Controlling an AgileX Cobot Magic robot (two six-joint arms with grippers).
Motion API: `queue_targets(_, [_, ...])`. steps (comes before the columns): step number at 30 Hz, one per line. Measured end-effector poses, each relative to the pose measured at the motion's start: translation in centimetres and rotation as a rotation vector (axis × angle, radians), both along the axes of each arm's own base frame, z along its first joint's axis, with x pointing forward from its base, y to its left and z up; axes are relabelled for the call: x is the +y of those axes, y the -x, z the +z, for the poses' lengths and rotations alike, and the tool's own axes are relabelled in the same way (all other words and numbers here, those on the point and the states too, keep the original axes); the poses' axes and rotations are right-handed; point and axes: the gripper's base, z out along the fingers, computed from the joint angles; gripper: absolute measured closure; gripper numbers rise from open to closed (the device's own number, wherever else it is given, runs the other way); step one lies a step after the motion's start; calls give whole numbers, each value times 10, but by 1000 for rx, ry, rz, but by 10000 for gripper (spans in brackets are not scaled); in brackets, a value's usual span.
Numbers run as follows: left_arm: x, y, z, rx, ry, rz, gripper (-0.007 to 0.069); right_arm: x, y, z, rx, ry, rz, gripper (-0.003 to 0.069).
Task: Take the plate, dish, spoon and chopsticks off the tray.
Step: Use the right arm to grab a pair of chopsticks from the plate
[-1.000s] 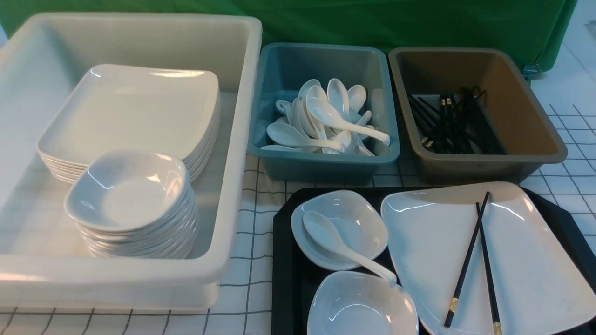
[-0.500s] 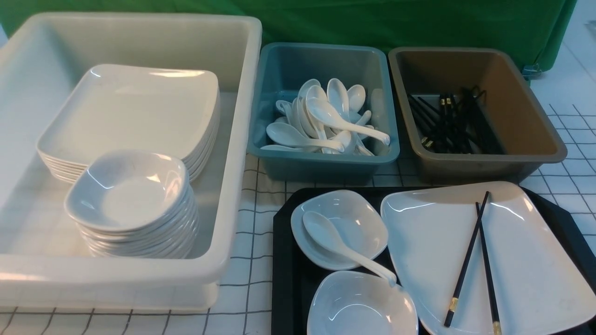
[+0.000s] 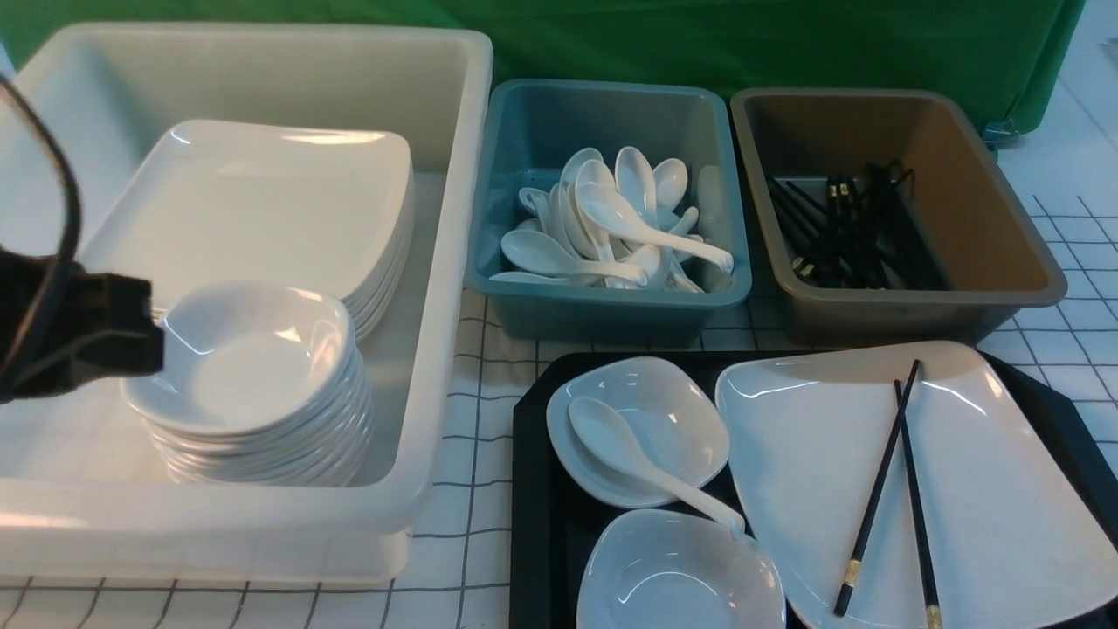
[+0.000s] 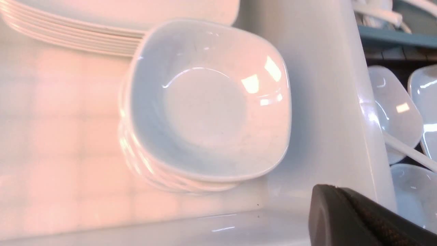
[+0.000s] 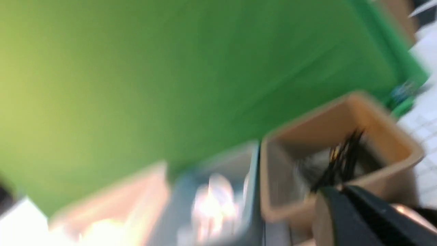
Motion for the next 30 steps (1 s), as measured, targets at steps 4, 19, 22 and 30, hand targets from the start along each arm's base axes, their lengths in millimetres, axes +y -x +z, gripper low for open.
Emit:
queue_targets(4, [-26,-24,5,13,-11,-146,630,22,-37,29,307,305,183,651])
queue_targets(19, [-167,12,-20,84,-142,-747,631,69,-177,9,1041,650,339,407])
queue_targets(22, [-190,17,-29,47,-158,-825,631,74,-192,-13,1135,661,350,167])
queue_targets(30, [-219,9,-32,-8,-167,-873,631,82,-217,-62,1270,640,330,-18])
